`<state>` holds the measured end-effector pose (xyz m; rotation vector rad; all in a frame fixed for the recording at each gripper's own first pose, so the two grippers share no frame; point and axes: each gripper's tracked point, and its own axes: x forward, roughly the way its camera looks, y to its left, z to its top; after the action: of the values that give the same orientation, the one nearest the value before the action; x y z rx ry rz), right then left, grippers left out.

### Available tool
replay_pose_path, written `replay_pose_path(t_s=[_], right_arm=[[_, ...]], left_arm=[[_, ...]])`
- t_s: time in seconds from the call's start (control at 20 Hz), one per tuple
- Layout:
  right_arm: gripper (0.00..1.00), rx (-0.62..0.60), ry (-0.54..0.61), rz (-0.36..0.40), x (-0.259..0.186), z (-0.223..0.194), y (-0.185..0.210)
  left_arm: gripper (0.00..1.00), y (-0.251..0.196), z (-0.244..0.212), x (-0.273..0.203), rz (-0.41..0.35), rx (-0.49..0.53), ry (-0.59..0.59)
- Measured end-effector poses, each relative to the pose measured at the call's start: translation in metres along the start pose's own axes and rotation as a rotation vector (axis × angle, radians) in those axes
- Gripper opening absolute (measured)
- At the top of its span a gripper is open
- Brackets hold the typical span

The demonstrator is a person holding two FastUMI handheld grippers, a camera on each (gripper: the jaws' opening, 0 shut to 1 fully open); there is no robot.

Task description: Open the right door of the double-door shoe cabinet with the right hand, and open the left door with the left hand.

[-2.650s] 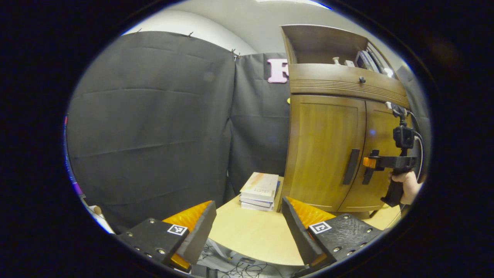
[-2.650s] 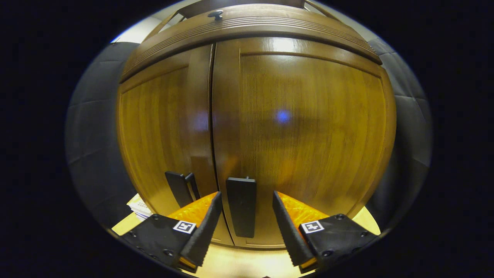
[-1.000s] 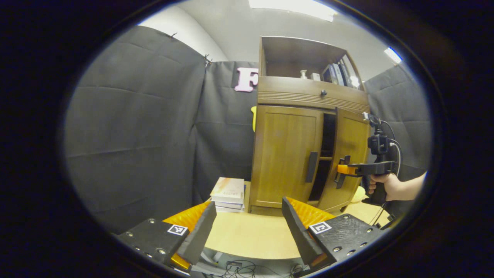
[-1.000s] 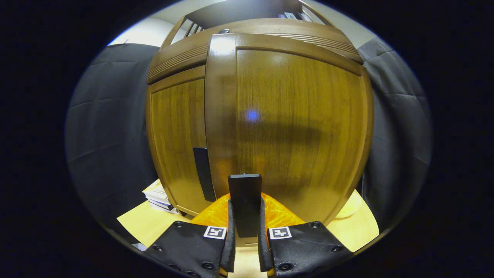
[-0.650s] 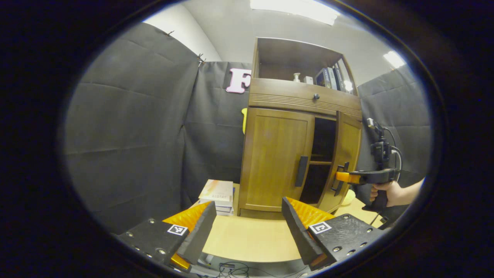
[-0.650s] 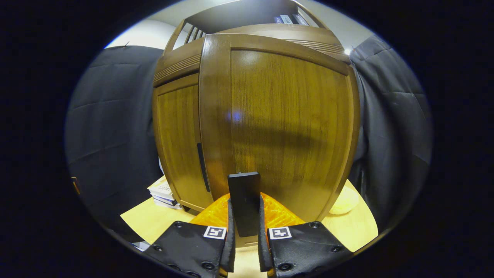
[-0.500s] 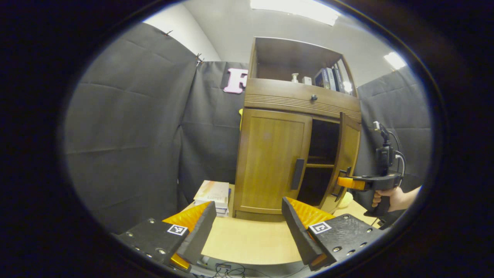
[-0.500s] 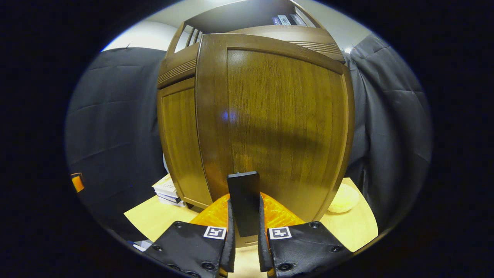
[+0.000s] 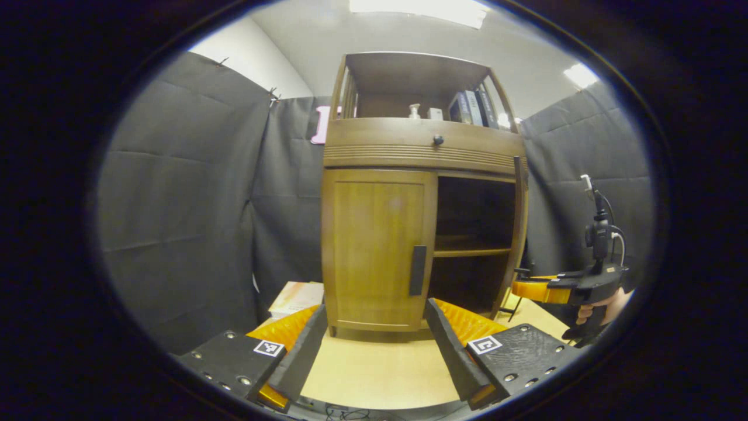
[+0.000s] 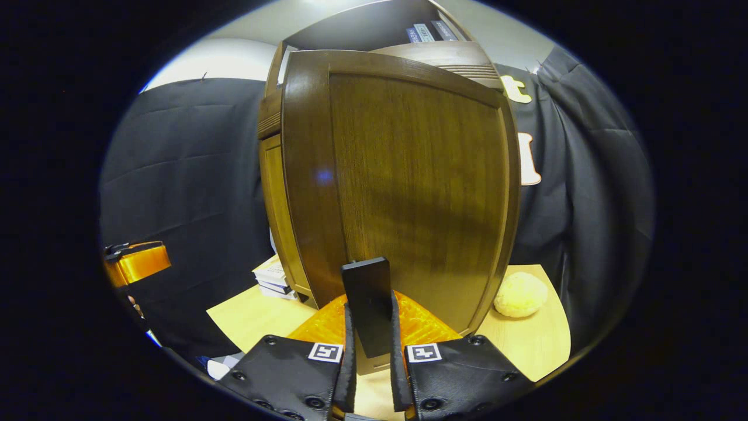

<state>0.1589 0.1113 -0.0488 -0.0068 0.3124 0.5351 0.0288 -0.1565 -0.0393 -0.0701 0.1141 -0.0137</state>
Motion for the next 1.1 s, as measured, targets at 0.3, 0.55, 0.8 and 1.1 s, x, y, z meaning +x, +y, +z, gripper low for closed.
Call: replay_pose_path(t_s=[0.3,0.55,0.8,1.1], right_arm=[[0.26,0.027,-0.002,0.035,-0.005,0.01,-0.005],[0.26,0.021,0.001,0.028,-0.009,0.014,-0.015],[0.26,0.02,-0.008,0.022,-0.021,0.016,-0.033],[0.24,-0.019,-0.014,0.003,-0.045,0.013,-0.084]], left_arm=[[1.0,-0.055,0.011,0.017,-0.048,0.081,-0.006],[1.0,-0.083,0.008,0.009,-0.063,0.045,-0.002],[1.0,-0.101,0.002,0.002,-0.045,0.008,0.006],[1.0,-0.131,-0.006,-0.018,0.012,-0.023,0.004]])
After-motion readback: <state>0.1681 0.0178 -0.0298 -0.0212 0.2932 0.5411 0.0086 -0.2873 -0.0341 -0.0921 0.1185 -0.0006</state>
